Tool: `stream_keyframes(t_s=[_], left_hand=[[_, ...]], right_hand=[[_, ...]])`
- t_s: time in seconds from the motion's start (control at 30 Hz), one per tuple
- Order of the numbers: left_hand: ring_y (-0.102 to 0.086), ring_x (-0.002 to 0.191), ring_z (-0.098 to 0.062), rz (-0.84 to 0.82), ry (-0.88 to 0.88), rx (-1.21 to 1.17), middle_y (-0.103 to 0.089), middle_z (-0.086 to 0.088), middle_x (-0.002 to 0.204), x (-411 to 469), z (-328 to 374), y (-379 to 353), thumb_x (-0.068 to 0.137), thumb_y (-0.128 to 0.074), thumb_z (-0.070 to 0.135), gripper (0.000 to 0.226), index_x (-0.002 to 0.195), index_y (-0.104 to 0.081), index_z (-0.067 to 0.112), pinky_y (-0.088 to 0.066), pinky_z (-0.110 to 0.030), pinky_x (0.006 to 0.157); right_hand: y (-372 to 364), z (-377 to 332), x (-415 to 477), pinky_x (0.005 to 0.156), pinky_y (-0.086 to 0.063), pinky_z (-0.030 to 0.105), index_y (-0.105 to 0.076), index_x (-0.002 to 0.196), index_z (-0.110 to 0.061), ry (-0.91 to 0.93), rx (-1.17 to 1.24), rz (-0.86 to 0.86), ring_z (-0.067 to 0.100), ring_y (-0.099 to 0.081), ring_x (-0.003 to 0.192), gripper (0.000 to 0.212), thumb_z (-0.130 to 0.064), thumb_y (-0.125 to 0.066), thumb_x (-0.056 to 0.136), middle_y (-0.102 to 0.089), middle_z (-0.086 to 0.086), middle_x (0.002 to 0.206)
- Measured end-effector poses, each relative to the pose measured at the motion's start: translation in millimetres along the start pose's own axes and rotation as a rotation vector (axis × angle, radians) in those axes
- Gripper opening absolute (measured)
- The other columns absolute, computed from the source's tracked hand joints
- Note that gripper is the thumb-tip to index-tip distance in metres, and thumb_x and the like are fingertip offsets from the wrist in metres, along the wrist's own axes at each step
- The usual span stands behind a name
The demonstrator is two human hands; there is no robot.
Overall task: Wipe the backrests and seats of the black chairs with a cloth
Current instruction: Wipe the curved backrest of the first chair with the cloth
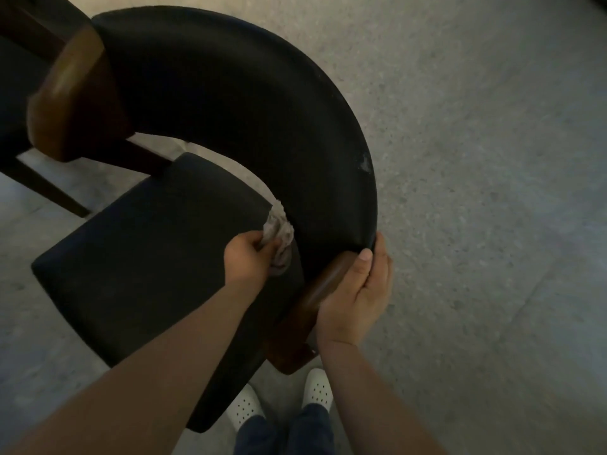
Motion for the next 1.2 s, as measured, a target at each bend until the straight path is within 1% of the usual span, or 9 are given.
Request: stream_keyframes(t_s=[0.17, 0.37, 0.43, 0.53, 0.63, 0.73, 0.87, 1.1, 1.2], left_hand=[[-0.062, 0.080, -0.015, 0.017, -0.204, 0.013, -0.061, -0.002, 0.080, 0.6, 20.0, -10.9, 0.092, -0.063, 0.030, 0.020, 0.077, -0.060, 0.018, -0.050, -0.029, 0.075], [-0.062, 0.096, -0.011, -0.176, 0.005, 0.205, -0.063, 0.004, 0.095, 15.0, 5.6, -13.6, 0.094, -0.060, 0.026, 0.006, 0.097, -0.063, 0.022, -0.050, -0.026, 0.083], [-0.064, 0.089, -0.007, -0.135, -0.026, 0.152, -0.064, 0.003, 0.093, 9.5, 13.0, -1.8, 0.094, -0.060, 0.023, 0.005, 0.093, -0.064, 0.021, -0.050, -0.019, 0.073], [-0.065, 0.080, 0.000, -0.051, -0.235, 0.015, -0.066, 0.004, 0.090, -9.9, 38.0, 18.2, 0.094, -0.060, 0.019, 0.006, 0.093, -0.066, 0.020, -0.051, -0.012, 0.062], [-0.065, 0.088, 0.003, 0.020, -0.446, -0.018, -0.067, 0.008, 0.097, -29.7, 66.6, 33.1, 0.093, -0.061, 0.020, 0.014, 0.105, -0.066, 0.022, -0.056, -0.017, 0.073], [-0.062, 0.096, -0.002, 0.055, -0.553, 0.037, -0.065, 0.010, 0.101, -34.9, 89.8, 37.2, 0.091, -0.063, 0.027, 0.017, 0.108, -0.067, 0.024, -0.053, -0.024, 0.084], [-0.052, 0.093, 0.007, 0.118, -0.579, 0.123, -0.057, 0.005, 0.107, -32.3, 111.1, 37.7, 0.089, -0.065, 0.031, 0.014, 0.102, -0.066, 0.025, -0.038, 0.000, 0.079], [-0.052, 0.092, 0.005, 0.106, -0.621, 0.092, -0.049, 0.007, 0.110, -40.8, 132.0, 24.6, 0.094, -0.052, 0.046, 0.029, 0.102, -0.067, 0.023, -0.040, -0.001, 0.075], [-0.053, 0.092, 0.003, 0.128, -0.654, 0.037, -0.050, 0.009, 0.105, -43.1, 142.8, 14.8, 0.092, -0.060, 0.045, 0.020, 0.095, -0.067, 0.026, -0.042, -0.004, 0.074]], right_hand=[[-0.1, 0.6, 0.9, 0.083, -0.035, 0.001, -0.049, 0.137, -0.019, 0.010, 0.018, 0.013, -0.010, -0.049, 0.100, 0.050, -0.041, -0.028, 0.098, -0.057, -0.003, 0.113], [0.0, 0.3, 0.2, 0.083, -0.035, 0.001, -0.048, 0.139, -0.018, 0.000, 0.021, 0.002, -0.008, -0.050, 0.101, 0.052, -0.043, -0.028, 0.098, -0.056, -0.004, 0.115], [0.0, -0.4, 0.2, 0.084, -0.035, 0.001, -0.048, 0.139, -0.017, -0.005, 0.021, -0.004, -0.005, -0.050, 0.102, 0.054, -0.044, -0.027, 0.098, -0.056, -0.001, 0.117], [0.0, -1.6, 0.7, 0.084, -0.032, -0.001, -0.048, 0.140, -0.016, -0.009, 0.003, -0.014, -0.014, -0.047, 0.102, 0.053, -0.043, -0.029, 0.098, -0.054, -0.006, 0.116], [6.1, -1.4, 2.0, 0.085, -0.036, 0.002, -0.047, 0.138, -0.024, -0.044, -0.002, -0.065, -0.017, -0.047, 0.105, 0.041, -0.037, -0.035, 0.100, -0.053, -0.013, 0.114], [17.1, -12.0, 14.6, 0.082, -0.051, 0.018, -0.056, 0.131, -0.022, -0.088, 0.073, -0.113, 0.004, -0.060, 0.100, 0.038, -0.035, -0.040, 0.100, -0.064, -0.003, 0.111], [5.1, -27.6, 41.8, 0.081, -0.051, 0.016, -0.061, 0.126, -0.018, -0.070, 0.060, -0.036, 0.002, -0.059, 0.100, 0.032, -0.030, -0.043, 0.102, -0.064, -0.005, 0.111], [-7.9, -23.0, 41.5, 0.078, -0.043, 0.006, -0.063, 0.122, -0.018, -0.020, 0.015, -0.021, -0.004, -0.057, 0.096, 0.043, -0.040, -0.034, 0.098, -0.064, -0.005, 0.109], [-8.4, -21.8, 41.8, 0.078, -0.043, 0.006, -0.062, 0.122, -0.022, -0.039, 0.018, -0.023, -0.010, -0.054, 0.095, 0.042, -0.042, -0.034, 0.098, -0.063, -0.008, 0.110]])
Point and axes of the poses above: each hand's wrist, its own x-axis towards the middle knuckle, its own y-axis out of the back of the hand, z = x × y, the point moved 3 cm from there along x, towards the middle knuckle
